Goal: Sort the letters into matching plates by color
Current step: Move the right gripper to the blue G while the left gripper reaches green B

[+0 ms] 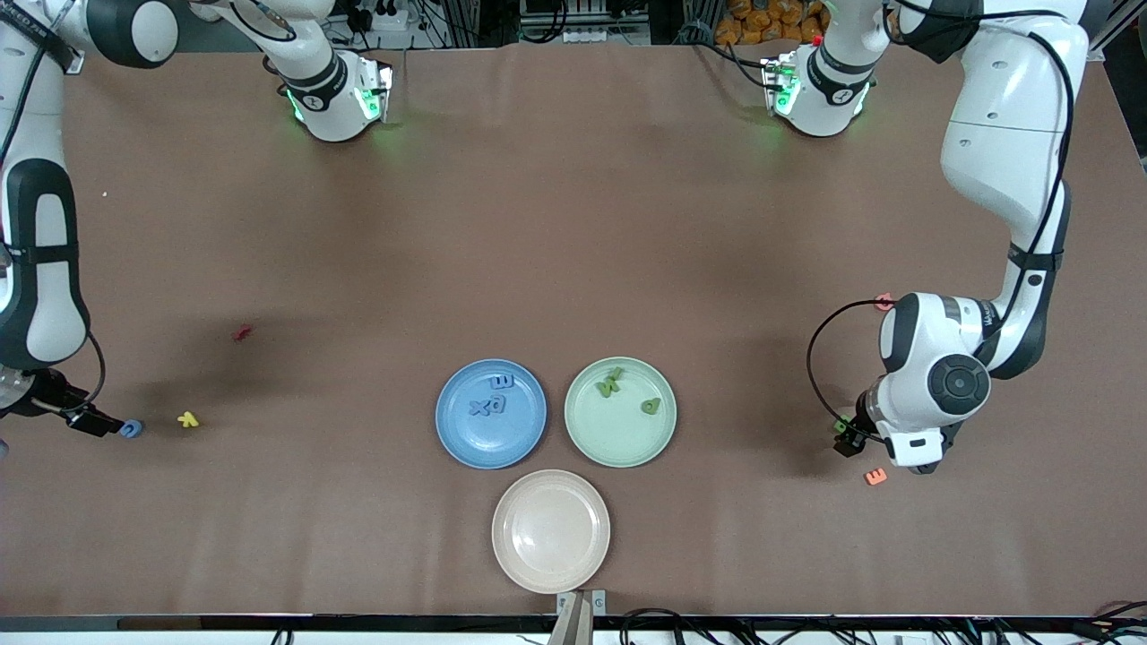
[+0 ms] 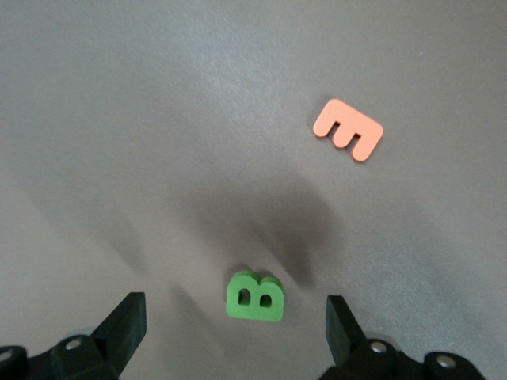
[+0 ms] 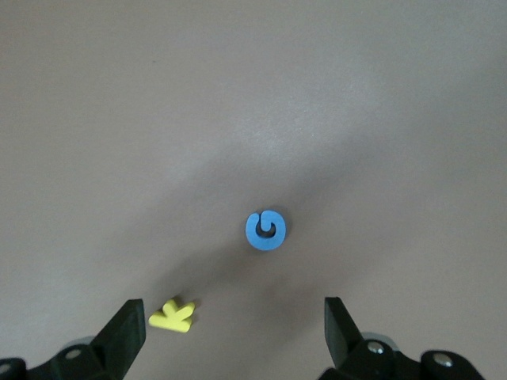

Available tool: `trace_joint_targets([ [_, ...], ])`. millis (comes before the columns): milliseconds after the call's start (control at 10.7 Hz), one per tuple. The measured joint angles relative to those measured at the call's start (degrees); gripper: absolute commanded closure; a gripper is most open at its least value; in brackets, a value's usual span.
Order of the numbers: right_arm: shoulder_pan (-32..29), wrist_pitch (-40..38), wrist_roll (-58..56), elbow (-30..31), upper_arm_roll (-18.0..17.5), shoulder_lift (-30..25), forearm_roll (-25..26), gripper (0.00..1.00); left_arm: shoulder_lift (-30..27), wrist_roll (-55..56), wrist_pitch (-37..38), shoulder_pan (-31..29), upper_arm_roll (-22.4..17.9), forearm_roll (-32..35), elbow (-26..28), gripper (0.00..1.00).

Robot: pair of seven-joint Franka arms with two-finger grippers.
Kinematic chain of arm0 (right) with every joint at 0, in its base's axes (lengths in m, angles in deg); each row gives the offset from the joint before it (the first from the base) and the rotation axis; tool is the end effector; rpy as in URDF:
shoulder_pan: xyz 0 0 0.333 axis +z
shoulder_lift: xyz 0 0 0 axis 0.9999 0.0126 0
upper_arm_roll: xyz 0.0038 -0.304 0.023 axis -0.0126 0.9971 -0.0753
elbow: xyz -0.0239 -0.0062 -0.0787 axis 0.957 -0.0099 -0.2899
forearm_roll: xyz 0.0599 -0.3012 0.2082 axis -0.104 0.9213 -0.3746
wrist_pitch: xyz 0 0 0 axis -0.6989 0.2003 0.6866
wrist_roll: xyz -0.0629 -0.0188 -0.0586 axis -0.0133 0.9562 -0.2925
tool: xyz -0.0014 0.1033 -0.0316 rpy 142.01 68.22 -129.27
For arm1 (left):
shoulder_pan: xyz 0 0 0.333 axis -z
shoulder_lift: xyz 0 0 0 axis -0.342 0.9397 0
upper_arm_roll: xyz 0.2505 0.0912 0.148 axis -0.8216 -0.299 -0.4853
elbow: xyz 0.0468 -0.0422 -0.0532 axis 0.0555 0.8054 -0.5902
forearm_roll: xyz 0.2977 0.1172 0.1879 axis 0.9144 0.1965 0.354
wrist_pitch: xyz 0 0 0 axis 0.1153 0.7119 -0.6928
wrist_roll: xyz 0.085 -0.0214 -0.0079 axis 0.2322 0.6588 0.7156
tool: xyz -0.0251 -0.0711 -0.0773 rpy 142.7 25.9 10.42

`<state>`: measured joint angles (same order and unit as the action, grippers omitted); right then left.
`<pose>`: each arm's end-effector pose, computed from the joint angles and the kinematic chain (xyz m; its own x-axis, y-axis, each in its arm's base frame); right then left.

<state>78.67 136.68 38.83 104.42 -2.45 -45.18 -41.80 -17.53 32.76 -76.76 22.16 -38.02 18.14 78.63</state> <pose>0.6449 -0.2611 0.2712 0.8108 -0.5805 0.0753 -0.5807 -0.8138 -0.0211 0.6702 -0.0659 0.2004 0.6111 0.7905 0.0404 0.7909 -0.6077 -0.0723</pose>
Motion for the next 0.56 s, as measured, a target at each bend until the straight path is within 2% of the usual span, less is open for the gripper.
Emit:
trace_joint_targets([
  [560, -2.18, 7.37, 0.00, 0.28, -1.11, 5.09, -0.02, 0.00, 1.95, 0.00, -2.36, 0.32, 0.06, 0.00, -0.48, 0.00],
])
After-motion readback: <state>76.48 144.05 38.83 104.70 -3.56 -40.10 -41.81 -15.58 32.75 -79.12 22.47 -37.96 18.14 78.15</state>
